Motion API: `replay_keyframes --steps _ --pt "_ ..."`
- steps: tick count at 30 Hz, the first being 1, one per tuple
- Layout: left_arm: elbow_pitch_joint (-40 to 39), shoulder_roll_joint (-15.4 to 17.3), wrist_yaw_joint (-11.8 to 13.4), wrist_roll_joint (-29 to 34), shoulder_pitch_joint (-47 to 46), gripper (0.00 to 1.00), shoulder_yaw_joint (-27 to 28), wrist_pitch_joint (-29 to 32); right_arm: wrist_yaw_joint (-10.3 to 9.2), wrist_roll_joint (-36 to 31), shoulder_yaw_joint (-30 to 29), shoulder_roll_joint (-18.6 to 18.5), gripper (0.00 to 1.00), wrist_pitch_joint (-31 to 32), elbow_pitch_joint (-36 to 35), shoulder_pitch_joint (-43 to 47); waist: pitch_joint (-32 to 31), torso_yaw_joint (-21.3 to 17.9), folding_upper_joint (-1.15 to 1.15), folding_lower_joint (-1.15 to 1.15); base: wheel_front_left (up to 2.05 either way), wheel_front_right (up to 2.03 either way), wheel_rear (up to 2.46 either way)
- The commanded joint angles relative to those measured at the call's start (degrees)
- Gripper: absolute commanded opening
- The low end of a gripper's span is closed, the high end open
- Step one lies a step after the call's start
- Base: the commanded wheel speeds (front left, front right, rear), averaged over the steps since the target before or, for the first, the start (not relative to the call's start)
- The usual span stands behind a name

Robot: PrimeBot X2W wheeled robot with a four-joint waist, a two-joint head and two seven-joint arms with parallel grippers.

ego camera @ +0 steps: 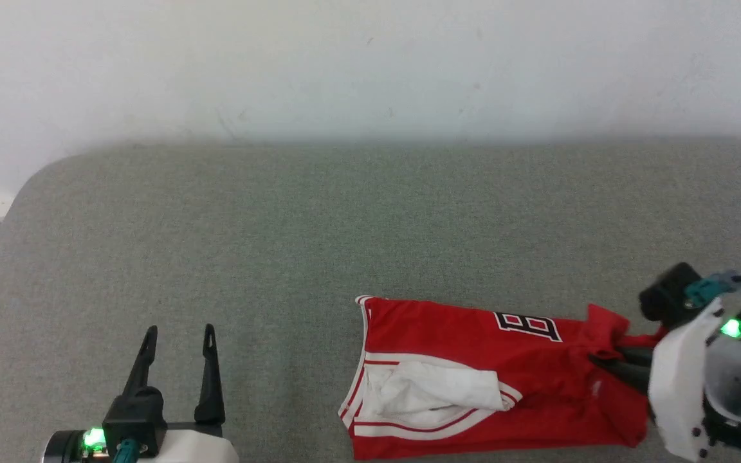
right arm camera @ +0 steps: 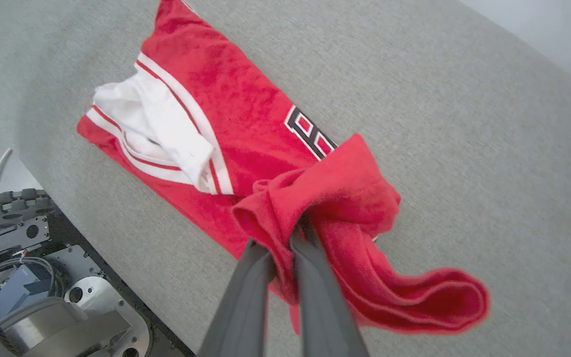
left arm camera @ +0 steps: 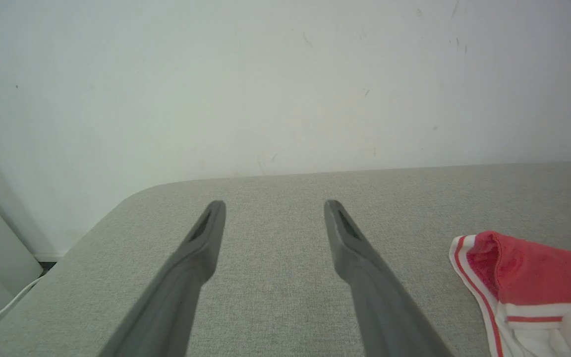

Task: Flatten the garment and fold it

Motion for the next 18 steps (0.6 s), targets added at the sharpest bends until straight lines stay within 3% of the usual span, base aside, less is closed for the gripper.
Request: replay_keyframes --steps 1,8,13,18 --pt "0.0 -0.2 -0.2 0.4 -0.1 1.00 0.1 -0.3 -0.04 -0.4 0.4 0.9 0.00 0.2 -0.4 -1.4 0.2 0.2 0.00 0.00 0.00 0.00 0.00" --pt "-0.2 -0.9 -0.4 0.6 -2.0 1.00 -0.6 -0.3 -0.04 -1.8 10.8 10.2 0.00 0.4 0.7 -12.7 2.5 1.6 0.00 0.00 0.00 0.00 0.00" --pt "-0.3 -1.4 -0.4 0.7 -3.5 1.00 -1.2 -0.3 -0.04 -2.5 18.9 16.3 0.00 -0.6 7.5 -20.1 4.1 3.1 0.00 0.00 0.00 0.00 0.00" --pt "0.1 -1.9 -0.3 0.3 -5.0 1.00 -1.8 -0.3 -0.04 -2.1 25.7 20.0 0.00 -3.1 15.2 -24.6 5.9 5.0 0.00 0.00 0.00 0.00 0.00"
